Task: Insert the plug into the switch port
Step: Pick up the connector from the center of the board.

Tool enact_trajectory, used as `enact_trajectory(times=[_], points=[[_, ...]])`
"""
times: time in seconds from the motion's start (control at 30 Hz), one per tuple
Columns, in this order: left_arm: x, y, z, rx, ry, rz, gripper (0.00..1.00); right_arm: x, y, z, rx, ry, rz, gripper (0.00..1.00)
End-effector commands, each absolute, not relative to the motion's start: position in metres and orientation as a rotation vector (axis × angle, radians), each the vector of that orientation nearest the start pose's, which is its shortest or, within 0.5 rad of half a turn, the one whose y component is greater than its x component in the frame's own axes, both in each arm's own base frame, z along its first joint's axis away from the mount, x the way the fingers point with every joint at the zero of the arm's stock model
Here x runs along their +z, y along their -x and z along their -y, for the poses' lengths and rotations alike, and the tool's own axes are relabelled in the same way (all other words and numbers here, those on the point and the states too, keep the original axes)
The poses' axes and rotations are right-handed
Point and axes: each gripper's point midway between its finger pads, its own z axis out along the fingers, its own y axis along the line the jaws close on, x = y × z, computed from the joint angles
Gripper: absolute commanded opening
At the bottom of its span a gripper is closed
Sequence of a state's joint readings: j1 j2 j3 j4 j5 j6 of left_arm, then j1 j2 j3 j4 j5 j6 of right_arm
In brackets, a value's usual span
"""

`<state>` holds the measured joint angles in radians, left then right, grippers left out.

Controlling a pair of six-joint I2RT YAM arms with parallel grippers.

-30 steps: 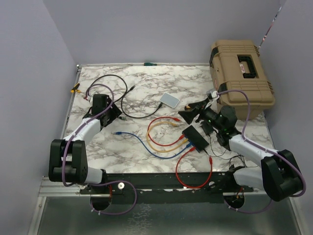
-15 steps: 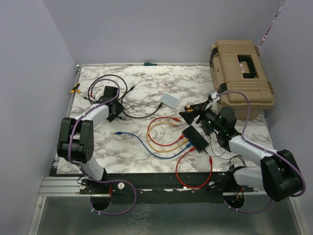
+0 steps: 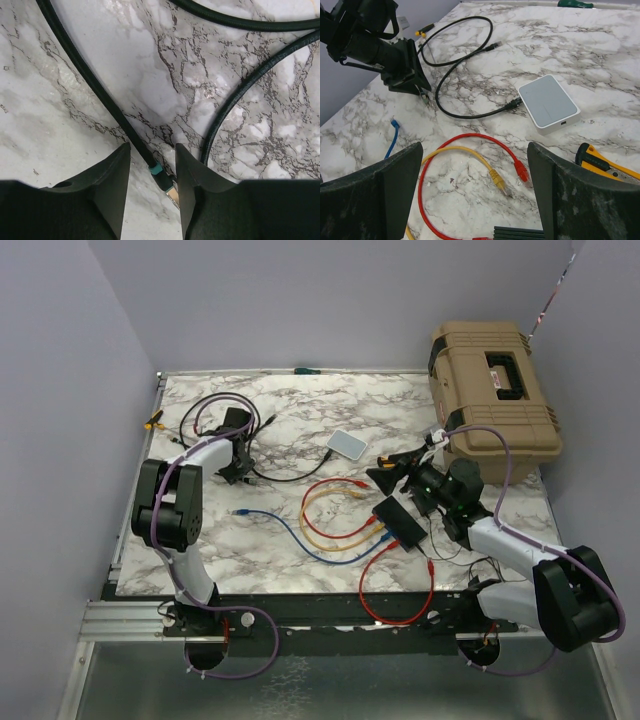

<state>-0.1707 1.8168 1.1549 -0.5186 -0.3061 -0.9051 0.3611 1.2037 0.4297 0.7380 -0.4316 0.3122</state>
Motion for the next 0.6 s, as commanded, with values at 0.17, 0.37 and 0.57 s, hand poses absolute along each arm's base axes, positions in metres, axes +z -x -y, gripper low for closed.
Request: enact_trajectory(times=[0.17,0.37,0.57], points=[[-0.003,-0.344,0.046,0.124,1.106,-2.54,0.28,0.177,-0.313,-0.21,0.855,0.4,-1.647,0.89],[0.0,-0.33,0.049,0.089,1.117,-2.552,0.16,0.176,-0.312,-0.213,0.876,0.406,-1.65,0.89],[0.009,-0.326,0.058,-0.032,1.13,-2.516,0.05,0.175,-0.309,-0.22,0.917,0.437,-1.647,0.88]])
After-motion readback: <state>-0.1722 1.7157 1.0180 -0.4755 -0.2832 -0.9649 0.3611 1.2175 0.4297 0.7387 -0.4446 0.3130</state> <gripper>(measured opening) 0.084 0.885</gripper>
